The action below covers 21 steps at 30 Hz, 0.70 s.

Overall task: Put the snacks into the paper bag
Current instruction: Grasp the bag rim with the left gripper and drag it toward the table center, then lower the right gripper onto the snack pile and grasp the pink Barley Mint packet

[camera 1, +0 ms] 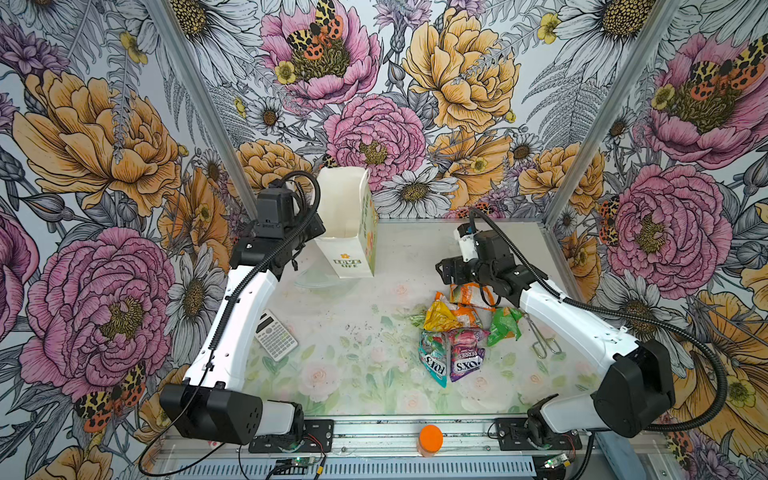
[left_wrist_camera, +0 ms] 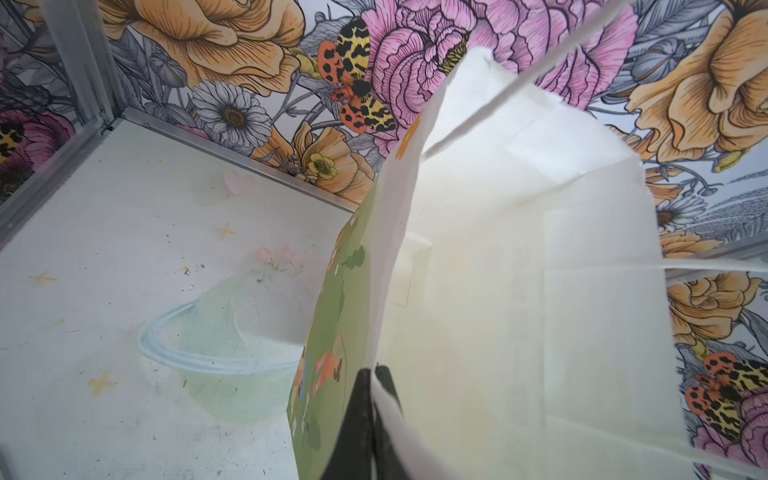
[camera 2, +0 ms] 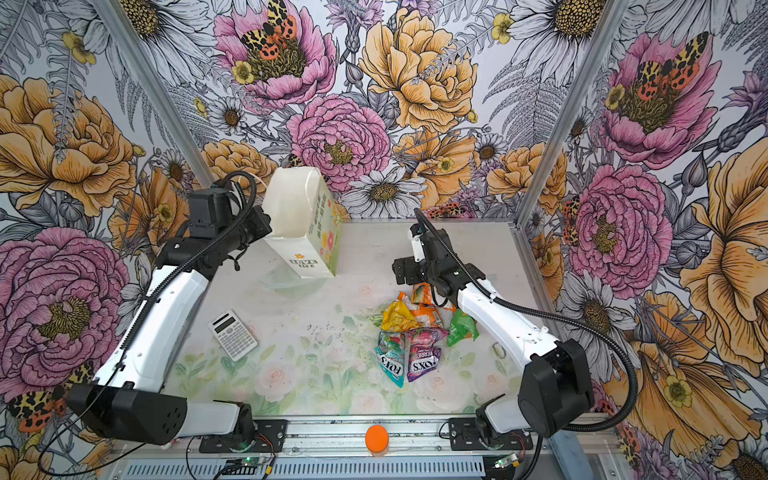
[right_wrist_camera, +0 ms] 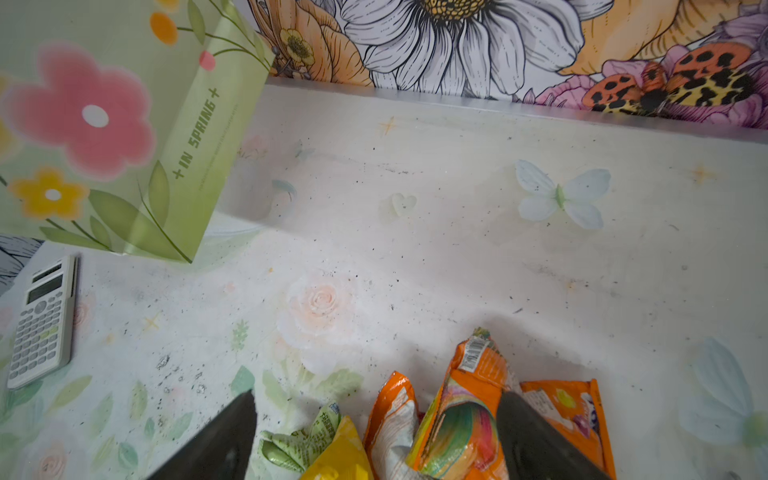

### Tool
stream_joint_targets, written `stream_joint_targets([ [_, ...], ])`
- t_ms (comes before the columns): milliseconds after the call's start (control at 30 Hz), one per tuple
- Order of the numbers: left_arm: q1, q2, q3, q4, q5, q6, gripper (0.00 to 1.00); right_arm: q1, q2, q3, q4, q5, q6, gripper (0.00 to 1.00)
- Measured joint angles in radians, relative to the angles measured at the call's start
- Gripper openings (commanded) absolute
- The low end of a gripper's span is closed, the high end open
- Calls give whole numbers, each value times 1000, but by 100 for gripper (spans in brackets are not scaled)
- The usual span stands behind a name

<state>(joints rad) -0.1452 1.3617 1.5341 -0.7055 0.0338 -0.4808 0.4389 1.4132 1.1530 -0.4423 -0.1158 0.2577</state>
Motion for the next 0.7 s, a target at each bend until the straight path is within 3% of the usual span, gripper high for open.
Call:
stream_joint_targets([
  [233, -42, -6, -65, -2, -18, -21, 0, 8, -29, -69, -87, -52, 5, 99],
  [700, -127, -5, -98, -27, -71, -54, 0, 90, -339, -192, -224, -123, 80, 100],
])
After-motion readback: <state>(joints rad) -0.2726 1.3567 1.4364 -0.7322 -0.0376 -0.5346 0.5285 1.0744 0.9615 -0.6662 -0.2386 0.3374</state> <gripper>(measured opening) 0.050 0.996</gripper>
